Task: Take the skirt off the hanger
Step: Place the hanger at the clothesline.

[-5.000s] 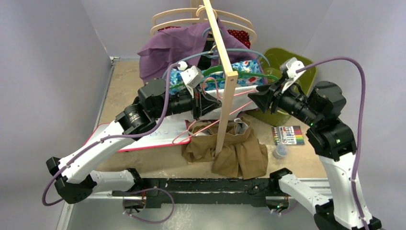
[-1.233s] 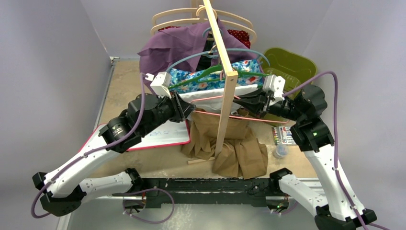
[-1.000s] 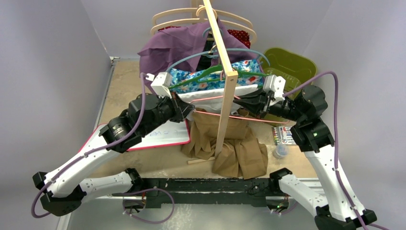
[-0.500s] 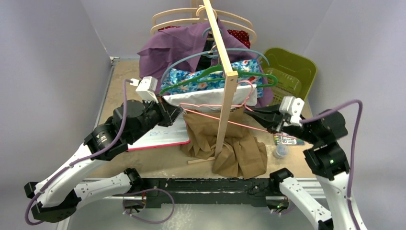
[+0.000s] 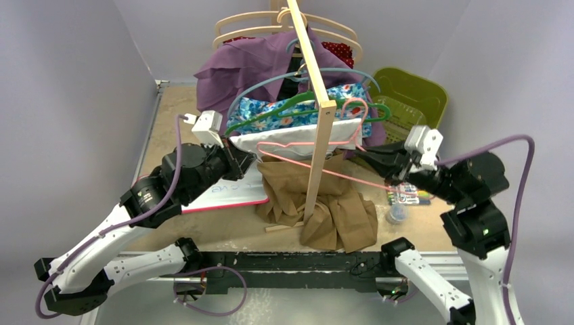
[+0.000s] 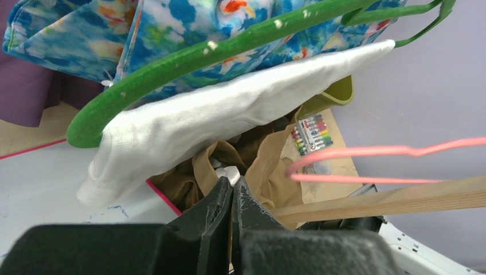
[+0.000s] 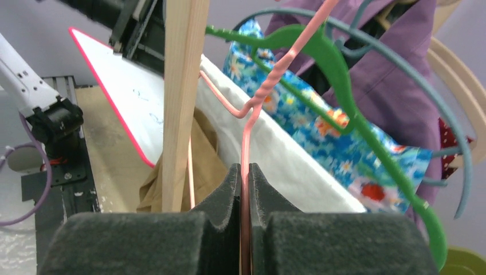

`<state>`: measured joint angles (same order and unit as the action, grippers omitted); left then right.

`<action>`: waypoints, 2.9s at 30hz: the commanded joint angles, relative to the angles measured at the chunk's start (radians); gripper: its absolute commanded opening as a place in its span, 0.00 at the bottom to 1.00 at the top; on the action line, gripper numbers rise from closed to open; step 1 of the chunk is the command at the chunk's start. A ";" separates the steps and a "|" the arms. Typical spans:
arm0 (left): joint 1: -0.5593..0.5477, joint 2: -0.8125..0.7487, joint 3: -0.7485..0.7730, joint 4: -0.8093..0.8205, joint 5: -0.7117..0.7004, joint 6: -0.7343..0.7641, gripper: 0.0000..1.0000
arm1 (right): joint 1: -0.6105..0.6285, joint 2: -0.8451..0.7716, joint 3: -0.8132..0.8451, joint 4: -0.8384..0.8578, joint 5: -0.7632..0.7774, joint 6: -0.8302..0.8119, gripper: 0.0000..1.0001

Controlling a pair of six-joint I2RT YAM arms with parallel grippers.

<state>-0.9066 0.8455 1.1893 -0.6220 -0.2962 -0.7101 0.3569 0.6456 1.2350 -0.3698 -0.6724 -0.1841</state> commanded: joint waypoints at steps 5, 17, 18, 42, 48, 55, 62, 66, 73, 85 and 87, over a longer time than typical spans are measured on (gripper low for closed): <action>-0.003 -0.098 -0.094 0.101 -0.047 -0.025 0.00 | -0.002 0.217 0.242 -0.089 -0.131 -0.042 0.00; -0.003 -0.141 -0.168 0.148 -0.011 -0.062 0.00 | -0.003 0.340 0.325 0.001 -0.328 0.068 0.00; -0.003 -0.142 -0.172 0.150 -0.009 -0.063 0.00 | -0.004 0.345 0.327 0.000 -0.312 0.100 0.00; -0.003 -0.154 -0.202 0.178 0.015 -0.073 0.00 | -0.005 0.418 0.370 0.089 -0.478 0.454 0.00; -0.003 -0.145 -0.206 0.176 0.016 -0.073 0.00 | -0.004 0.448 0.332 0.183 -0.561 0.599 0.00; -0.003 -0.147 -0.231 0.198 0.008 -0.083 0.00 | -0.005 0.482 0.324 0.091 -0.499 0.674 0.00; -0.002 -0.138 -0.239 0.205 0.014 -0.078 0.00 | -0.005 0.487 0.315 0.176 -0.466 0.770 0.00; -0.003 -0.144 -0.239 0.202 0.010 -0.075 0.00 | -0.004 0.487 0.299 0.275 -0.493 0.834 0.00; -0.003 -0.134 -0.238 0.207 0.011 -0.073 0.00 | -0.005 0.475 0.252 0.451 -0.515 0.926 0.00; -0.003 -0.127 -0.229 0.213 0.012 -0.074 0.00 | -0.003 0.499 0.058 1.074 -0.548 0.931 0.00; -0.003 -0.135 -0.228 0.205 0.004 -0.073 0.00 | -0.003 0.502 0.020 1.168 -0.543 0.924 0.00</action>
<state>-0.9062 0.7277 0.9504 -0.4561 -0.2813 -0.7849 0.3523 1.1397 1.3018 0.4564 -1.2007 0.7006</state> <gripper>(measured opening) 0.006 0.037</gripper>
